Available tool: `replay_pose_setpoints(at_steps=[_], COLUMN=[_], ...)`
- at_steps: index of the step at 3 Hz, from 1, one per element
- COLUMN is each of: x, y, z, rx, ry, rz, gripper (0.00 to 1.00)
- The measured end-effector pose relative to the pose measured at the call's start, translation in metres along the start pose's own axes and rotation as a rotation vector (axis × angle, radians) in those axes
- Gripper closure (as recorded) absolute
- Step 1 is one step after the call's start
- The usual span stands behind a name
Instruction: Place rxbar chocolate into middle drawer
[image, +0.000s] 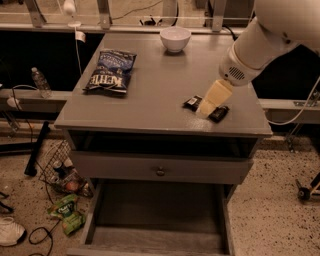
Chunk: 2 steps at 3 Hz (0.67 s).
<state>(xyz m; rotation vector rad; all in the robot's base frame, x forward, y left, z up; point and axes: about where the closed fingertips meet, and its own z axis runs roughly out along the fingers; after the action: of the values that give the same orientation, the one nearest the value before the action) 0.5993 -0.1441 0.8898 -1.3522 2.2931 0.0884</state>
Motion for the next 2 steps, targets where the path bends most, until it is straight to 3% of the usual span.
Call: replay_pose_setpoints(at_steps=[1,2], x=[-0.004,0.008], y=[-0.017,-0.035], z=[0.025,0.048], rx=[0.009,0.004], ry=[0.000,0.010], rz=[0.043,0.111], gripper=[0.00,0.00])
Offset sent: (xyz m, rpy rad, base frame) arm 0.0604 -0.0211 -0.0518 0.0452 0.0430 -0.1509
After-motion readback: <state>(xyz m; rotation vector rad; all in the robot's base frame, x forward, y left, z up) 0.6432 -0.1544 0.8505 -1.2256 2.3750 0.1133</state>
